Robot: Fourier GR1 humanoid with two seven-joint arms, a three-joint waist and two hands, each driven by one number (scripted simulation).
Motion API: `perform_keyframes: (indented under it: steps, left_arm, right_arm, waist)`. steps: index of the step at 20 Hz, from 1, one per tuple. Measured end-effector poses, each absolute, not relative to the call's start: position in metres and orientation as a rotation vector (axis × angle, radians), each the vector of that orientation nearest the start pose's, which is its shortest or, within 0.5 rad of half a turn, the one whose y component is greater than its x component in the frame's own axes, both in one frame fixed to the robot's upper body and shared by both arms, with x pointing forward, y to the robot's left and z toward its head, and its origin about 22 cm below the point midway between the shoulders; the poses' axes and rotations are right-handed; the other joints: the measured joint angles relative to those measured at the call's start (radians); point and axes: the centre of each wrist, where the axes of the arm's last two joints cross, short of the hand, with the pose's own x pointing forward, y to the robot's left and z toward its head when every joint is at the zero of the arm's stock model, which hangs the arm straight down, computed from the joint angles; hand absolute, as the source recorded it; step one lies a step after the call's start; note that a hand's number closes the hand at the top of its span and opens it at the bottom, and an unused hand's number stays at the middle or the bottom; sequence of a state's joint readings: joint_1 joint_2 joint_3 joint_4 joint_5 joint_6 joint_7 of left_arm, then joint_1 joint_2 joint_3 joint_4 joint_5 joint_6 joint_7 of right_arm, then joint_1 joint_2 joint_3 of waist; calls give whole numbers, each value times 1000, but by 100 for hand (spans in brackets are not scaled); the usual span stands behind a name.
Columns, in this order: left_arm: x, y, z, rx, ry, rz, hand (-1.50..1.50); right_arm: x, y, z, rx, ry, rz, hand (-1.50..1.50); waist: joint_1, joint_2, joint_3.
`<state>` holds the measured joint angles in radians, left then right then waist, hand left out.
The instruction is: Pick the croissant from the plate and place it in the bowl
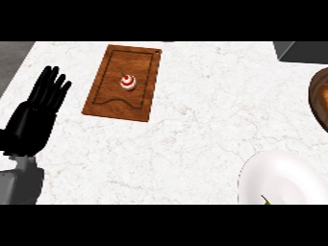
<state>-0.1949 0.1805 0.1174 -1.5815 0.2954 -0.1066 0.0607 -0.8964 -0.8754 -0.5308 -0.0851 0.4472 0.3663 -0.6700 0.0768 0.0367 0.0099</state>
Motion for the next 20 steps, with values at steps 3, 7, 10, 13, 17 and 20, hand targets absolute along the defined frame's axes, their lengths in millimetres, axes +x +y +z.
perform_keyframes:
  steps: [3, 7, 10, 13, 17, 20]
  left_arm:
    - [285, 277, 64, -159, -1722, 17, 0]
    - [284, 275, 64, -156, -1729, 22, 0]
    - [283, 278, 64, -149, -1731, 32, 0]
    - [280, 281, 62, -142, -1734, 39, 0]
    - [280, 284, 63, -138, -1734, 48, 0]
    - [280, 284, 64, -138, -1731, 50, 0]
  right_arm:
    - [323, -538, 132, -462, -1666, 212, -150]
    - [300, -561, 142, -485, -1663, 129, -150]
    - [278, -579, 147, -494, -1645, 98, -150]
    - [259, -593, 152, -514, -1616, 77, -150]
    - [242, -604, 156, -528, -1590, 67, -150]
    - [232, -610, 159, -529, -1568, 68, -150]
  waist:
    - [-3, 4, 1]
    - [-8, 7, 3]
    - [-17, 7, 5]
    - [-22, 6, 7]
    - [-26, 5, 9]
    - [-32, 4, 11]
